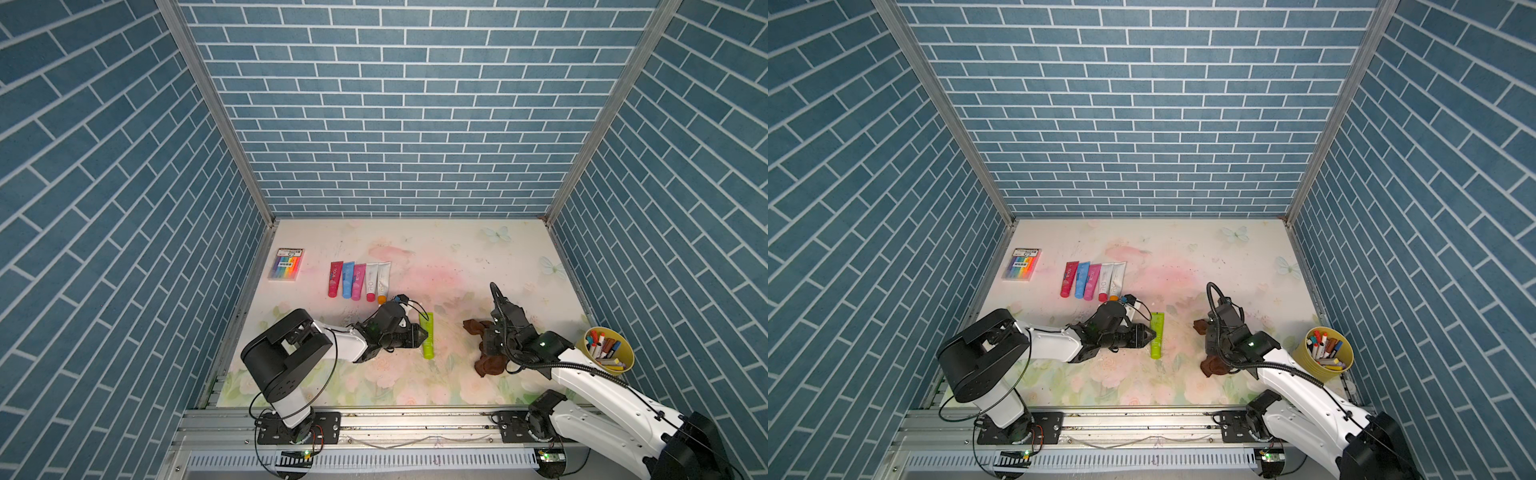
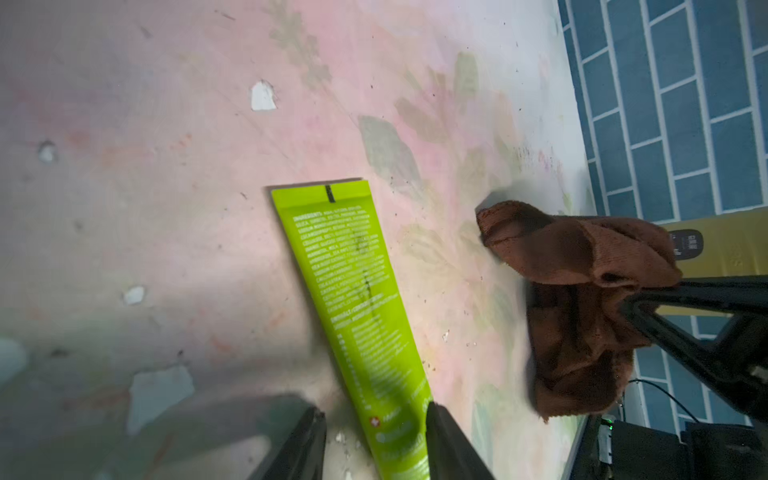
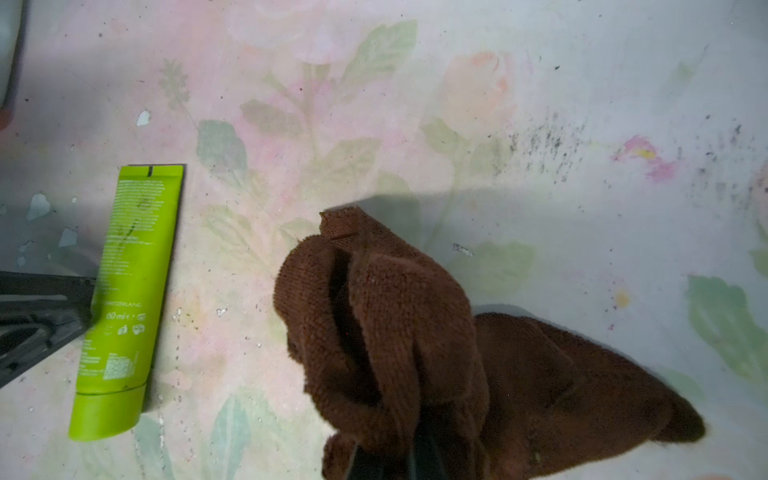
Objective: Wipe the surface of the toothpaste tube
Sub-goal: Adjust the toothpaste at the center of the board.
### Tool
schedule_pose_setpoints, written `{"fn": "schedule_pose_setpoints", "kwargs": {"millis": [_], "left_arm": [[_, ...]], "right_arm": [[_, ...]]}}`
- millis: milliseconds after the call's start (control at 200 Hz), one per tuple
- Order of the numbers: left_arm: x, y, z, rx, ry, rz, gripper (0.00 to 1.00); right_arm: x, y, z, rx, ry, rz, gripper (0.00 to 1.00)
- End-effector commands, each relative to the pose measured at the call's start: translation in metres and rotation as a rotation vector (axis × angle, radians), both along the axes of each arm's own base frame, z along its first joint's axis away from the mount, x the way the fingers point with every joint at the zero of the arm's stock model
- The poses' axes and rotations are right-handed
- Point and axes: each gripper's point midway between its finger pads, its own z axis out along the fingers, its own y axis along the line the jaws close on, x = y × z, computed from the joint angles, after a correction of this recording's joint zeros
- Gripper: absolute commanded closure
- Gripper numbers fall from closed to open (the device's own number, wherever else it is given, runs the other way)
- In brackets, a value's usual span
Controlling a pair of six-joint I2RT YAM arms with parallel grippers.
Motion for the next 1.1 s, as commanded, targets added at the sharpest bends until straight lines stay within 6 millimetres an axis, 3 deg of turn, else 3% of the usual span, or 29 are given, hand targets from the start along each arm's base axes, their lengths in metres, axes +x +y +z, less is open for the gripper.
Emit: {"fn": "schedule_pose_setpoints", "kwargs": {"millis": [0, 290, 570, 675, 985, 1095], "left_arm": [[0.001, -0.004, -0.003, -0.002, 0.001, -0.01, 0.58], [0.001, -0.014, -0.014, 0.106, -0.015, -0.033, 0.7], [0.01, -0.005, -0.026, 0.276, -0.061, -0.012, 0.93], [0.015, 0.005, -0.016, 0.381, -0.112, 0.001, 1.0], [0.031, 0.06, 0.038, 0.903, -0.309, 0.088, 1.0], [0.032, 0.064, 0.046, 1.0, -0.344, 0.096, 1.0]], "right_arm": [[-0.003, -0.002, -0.003, -0.009, 0.003, 0.013, 1.0], [-0.003, -0.002, -0.003, -0.009, 0.003, 0.013, 1.0], [-0.004, -0.002, -0.003, -0.005, 0.005, 0.017, 1.0], [-0.003, -0.001, -0.002, -0.002, 0.003, 0.017, 1.0], [-0.004, 0.0, -0.002, 0.003, 0.004, 0.023, 1.0], [-0.004, 0.0, -0.003, 0.002, 0.007, 0.023, 1.0]]}}
